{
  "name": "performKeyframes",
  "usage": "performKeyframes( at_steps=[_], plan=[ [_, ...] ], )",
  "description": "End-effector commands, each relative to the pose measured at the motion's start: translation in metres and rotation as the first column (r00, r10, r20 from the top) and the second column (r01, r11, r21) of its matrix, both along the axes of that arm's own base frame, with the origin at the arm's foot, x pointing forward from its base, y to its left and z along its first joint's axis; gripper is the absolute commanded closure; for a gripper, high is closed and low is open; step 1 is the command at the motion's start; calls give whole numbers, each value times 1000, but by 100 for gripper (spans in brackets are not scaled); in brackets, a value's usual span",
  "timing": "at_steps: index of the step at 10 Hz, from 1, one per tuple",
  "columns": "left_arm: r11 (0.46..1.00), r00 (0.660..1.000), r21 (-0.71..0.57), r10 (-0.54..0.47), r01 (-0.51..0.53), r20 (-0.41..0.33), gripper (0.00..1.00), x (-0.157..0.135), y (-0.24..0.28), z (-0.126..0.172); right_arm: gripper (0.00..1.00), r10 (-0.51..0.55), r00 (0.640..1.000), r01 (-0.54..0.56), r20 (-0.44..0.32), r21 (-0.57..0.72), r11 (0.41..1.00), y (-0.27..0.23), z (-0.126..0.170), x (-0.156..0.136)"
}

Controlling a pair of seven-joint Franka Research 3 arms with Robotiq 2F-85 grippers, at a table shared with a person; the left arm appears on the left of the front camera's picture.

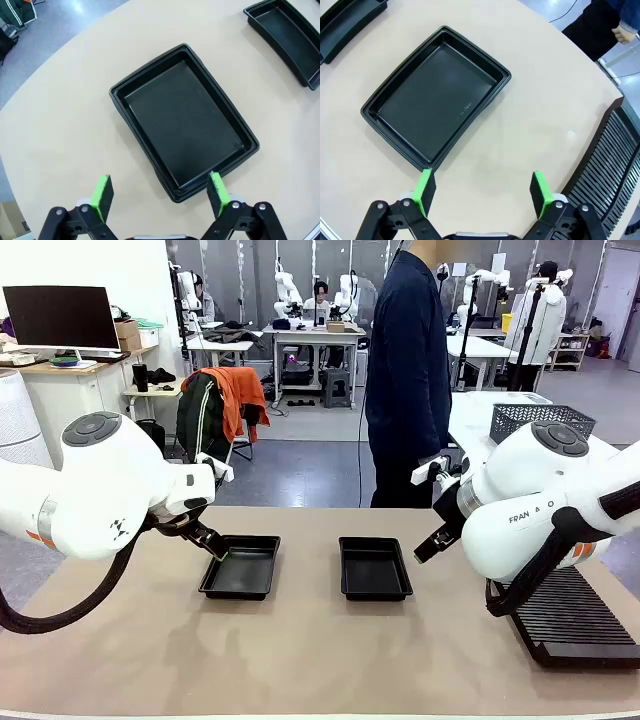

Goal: Inspect and transfer BCBs to ESD trays.
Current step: Pick up the Blank PCB from the PCB Rack and place it in the left ESD tray.

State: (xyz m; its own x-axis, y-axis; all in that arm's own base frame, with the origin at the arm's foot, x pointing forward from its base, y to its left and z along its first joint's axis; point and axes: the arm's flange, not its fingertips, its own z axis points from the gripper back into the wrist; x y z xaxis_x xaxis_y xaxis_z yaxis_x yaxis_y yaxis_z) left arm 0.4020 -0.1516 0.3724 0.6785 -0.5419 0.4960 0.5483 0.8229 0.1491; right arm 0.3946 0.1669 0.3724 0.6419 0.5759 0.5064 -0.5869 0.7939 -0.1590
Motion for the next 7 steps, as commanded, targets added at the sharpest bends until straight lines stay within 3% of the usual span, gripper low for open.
performKeyframes(
  at_steps=[1, 7],
  plan=[
    [1000, 1000, 0, 1, -1, 0, 0, 0, 0, 0, 0, 0, 1000, 0, 0, 0, 1000, 0, 0, 0],
    [1000, 1000, 0, 1, -1, 0, 0, 0, 0, 0, 0, 0, 1000, 0, 0, 0, 1000, 0, 0, 0]
  ],
)
